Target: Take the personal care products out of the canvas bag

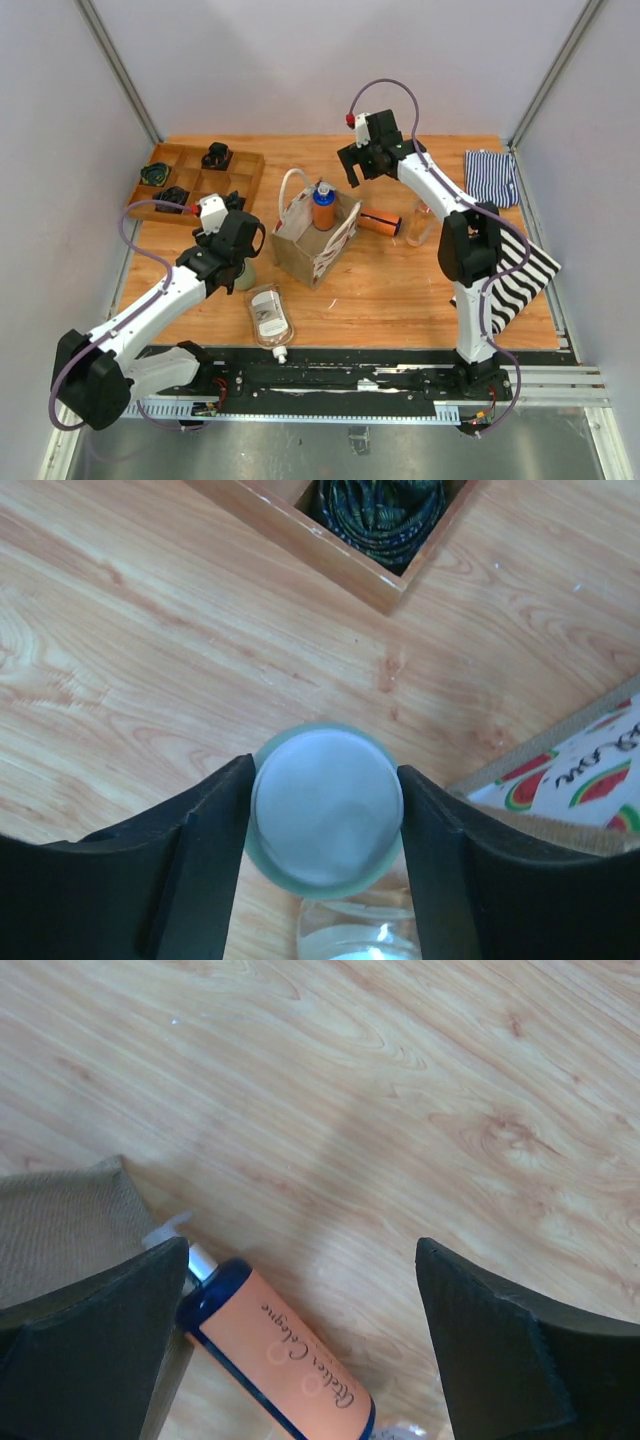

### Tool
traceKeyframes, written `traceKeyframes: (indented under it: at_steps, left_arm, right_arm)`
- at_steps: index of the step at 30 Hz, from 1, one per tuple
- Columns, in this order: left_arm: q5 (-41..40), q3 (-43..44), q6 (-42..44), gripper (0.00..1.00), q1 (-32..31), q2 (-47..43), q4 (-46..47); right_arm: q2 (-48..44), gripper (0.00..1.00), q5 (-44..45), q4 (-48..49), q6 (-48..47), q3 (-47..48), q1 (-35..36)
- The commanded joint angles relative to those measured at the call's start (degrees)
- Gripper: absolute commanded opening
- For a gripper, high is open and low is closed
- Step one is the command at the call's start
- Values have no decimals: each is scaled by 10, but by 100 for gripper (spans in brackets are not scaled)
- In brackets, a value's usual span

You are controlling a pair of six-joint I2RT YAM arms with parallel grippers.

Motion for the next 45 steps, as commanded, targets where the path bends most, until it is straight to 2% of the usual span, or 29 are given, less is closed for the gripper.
traceKeyframes:
  at_steps: [1, 7, 13, 15, 18, 27, 33, 37, 40, 45]
  left_arm:
    - [-19, 26, -30, 70, 13, 35, 18]
    - [-16, 37, -30, 81, 13, 27, 12]
    - [0, 39, -22, 89, 13, 10, 14]
    - [1, 40, -22, 89, 13, 6, 10]
    - [8, 36, -18, 88, 13, 1, 12]
    - [34, 24, -9, 89, 13, 6, 20]
    - [32, 26, 2, 91, 13, 5, 19]
    - [36, 27, 3, 91, 13, 5, 20]
    - [44, 25, 2, 91, 14, 5, 25]
    - [58, 28, 4, 91, 14, 6, 25]
  right_arm:
    - [-30, 93, 4, -92, -25, 1, 4]
    - [-18, 89, -16, -274, -99, 33, 4]
    - [10, 87, -85, -332, -146, 43, 5]
    - [27, 84, -127, -341, -160, 57, 6]
    - [47, 84, -148, -323, -174, 68, 11]
    - [164, 84, -108, -321, -185, 170, 34]
    - [177, 82, -83, -327, -187, 145, 43]
    - [146, 78, -88, -324, -186, 78, 44]
    - [124, 65, -84, -304, -183, 41, 44]
    - [134, 28, -62, -292, -152, 90, 40]
